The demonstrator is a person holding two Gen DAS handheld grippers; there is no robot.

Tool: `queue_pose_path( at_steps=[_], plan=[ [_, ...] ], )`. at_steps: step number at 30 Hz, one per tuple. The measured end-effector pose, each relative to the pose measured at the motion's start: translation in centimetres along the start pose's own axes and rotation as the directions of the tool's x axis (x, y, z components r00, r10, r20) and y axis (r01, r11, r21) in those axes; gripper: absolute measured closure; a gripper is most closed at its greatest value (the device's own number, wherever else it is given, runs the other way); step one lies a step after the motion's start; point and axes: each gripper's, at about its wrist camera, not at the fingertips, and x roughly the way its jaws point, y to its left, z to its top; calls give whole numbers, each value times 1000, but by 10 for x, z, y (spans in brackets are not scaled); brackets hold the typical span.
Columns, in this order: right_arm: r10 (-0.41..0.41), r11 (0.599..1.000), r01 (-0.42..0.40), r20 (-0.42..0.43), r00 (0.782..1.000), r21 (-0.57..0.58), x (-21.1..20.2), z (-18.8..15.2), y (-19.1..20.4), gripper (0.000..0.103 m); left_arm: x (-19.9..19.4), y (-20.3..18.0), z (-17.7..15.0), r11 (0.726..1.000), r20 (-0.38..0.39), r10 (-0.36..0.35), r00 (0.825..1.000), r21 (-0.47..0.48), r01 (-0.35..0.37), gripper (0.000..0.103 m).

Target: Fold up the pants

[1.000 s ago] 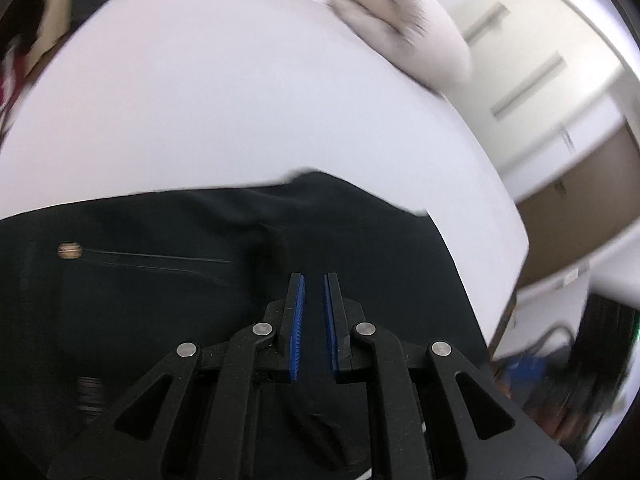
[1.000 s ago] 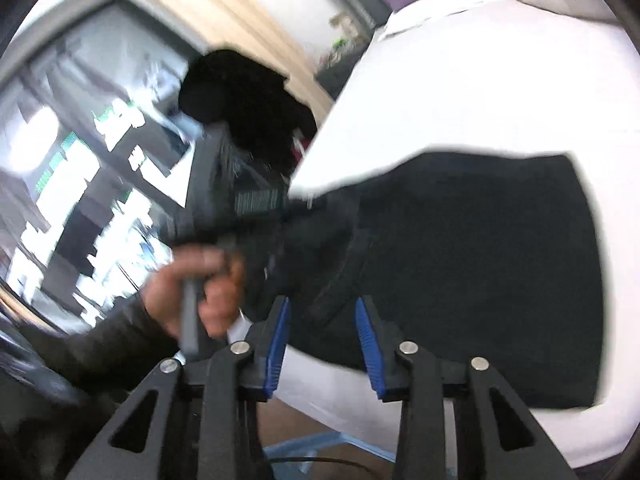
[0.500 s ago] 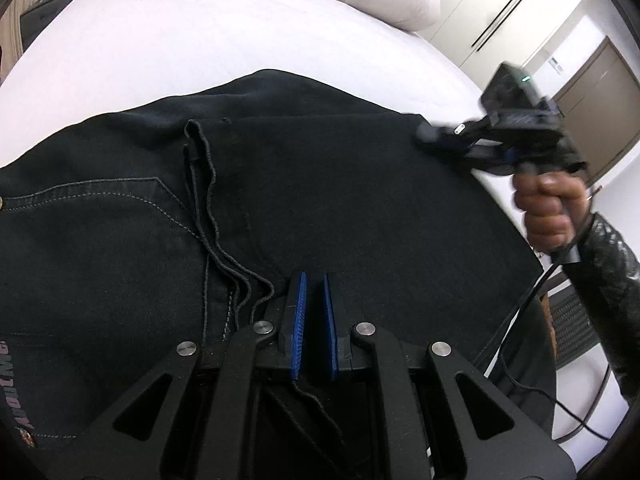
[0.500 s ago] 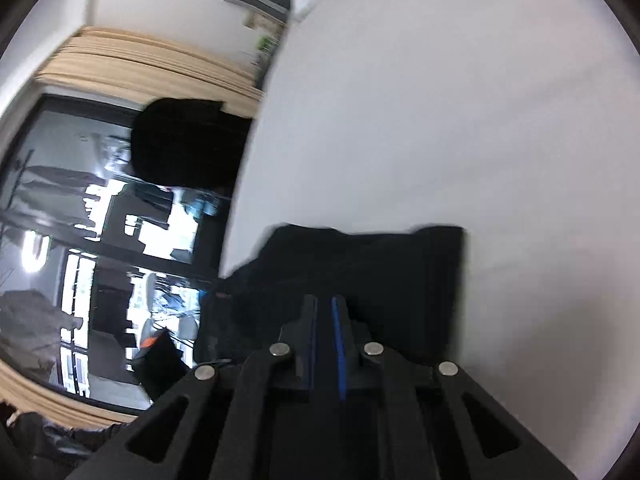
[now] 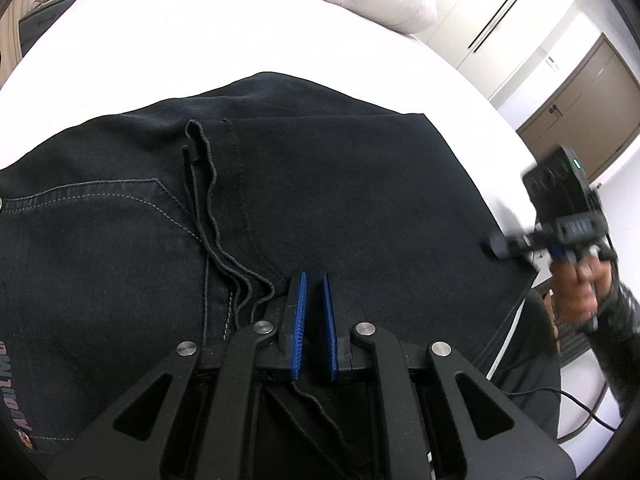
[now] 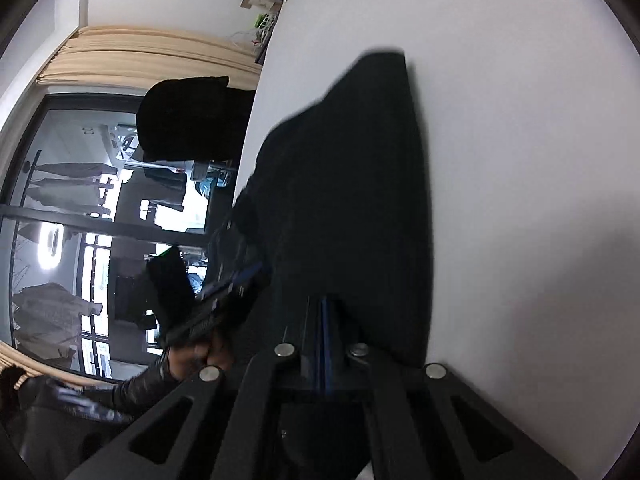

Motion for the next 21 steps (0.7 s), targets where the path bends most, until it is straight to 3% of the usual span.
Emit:
queue_pose_path(
  at_steps=[4, 12, 18, 21],
  plan=[
    [-3, 1000, 3, 18, 1000, 22, -3, -31, 4, 103, -3, 4, -3, 1000, 13, -7, 1000, -6, 7, 94],
    [16, 998, -22, 99, 995, 60, 4, -42, -20, 103, -35, 6, -16, 999, 65, -2, 998, -46, 5, 94],
    [-26, 996, 15, 126, 992, 83, -1, -47, -11, 103, -128, 38, -52, 985, 175, 9, 985, -171, 22, 94],
    [-21, 997, 9, 165, 986, 73, -9, -58, -2, 101, -176, 76, -85, 947, 230, 49, 972, -321, 28, 94]
  ],
)
